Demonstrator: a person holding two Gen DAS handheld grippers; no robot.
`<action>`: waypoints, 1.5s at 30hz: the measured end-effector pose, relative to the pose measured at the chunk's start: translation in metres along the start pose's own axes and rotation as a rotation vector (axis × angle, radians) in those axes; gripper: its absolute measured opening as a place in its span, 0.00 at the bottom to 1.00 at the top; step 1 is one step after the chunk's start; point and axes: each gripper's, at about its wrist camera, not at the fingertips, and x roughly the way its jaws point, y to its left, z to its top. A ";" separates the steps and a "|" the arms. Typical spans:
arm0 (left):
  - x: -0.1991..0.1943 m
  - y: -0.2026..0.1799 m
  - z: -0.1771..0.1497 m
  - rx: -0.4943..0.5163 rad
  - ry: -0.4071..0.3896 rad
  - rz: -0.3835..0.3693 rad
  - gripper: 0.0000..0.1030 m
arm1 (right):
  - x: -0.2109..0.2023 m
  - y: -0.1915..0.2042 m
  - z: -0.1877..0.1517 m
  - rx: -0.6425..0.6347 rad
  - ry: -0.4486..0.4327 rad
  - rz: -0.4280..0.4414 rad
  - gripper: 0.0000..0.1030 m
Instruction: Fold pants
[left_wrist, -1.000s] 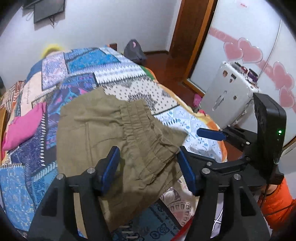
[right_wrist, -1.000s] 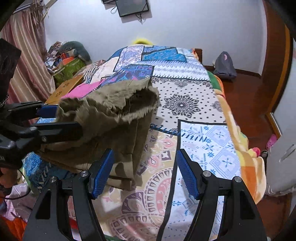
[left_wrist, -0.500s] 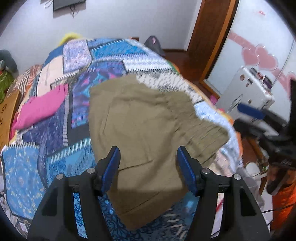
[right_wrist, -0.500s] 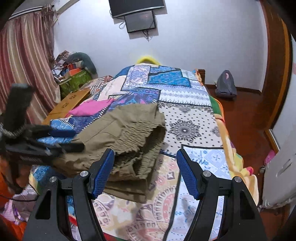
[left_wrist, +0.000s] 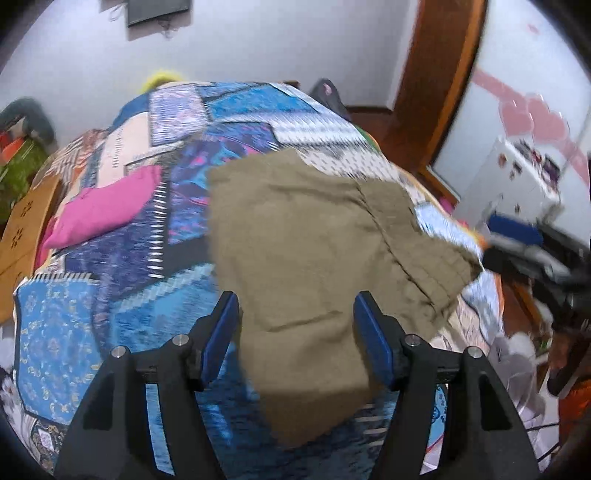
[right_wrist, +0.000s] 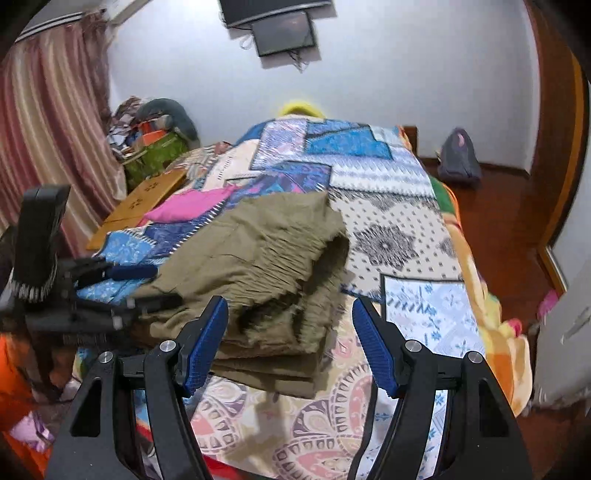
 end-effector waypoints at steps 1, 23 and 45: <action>-0.004 0.012 0.001 -0.023 -0.002 -0.002 0.63 | 0.000 0.003 0.001 -0.003 -0.003 0.010 0.65; 0.029 0.004 -0.016 -0.080 0.059 -0.060 0.67 | 0.076 -0.041 -0.001 -0.090 0.172 -0.102 0.66; 0.101 0.139 0.104 -0.155 0.022 0.203 0.62 | 0.085 -0.044 0.042 -0.041 0.086 -0.138 0.66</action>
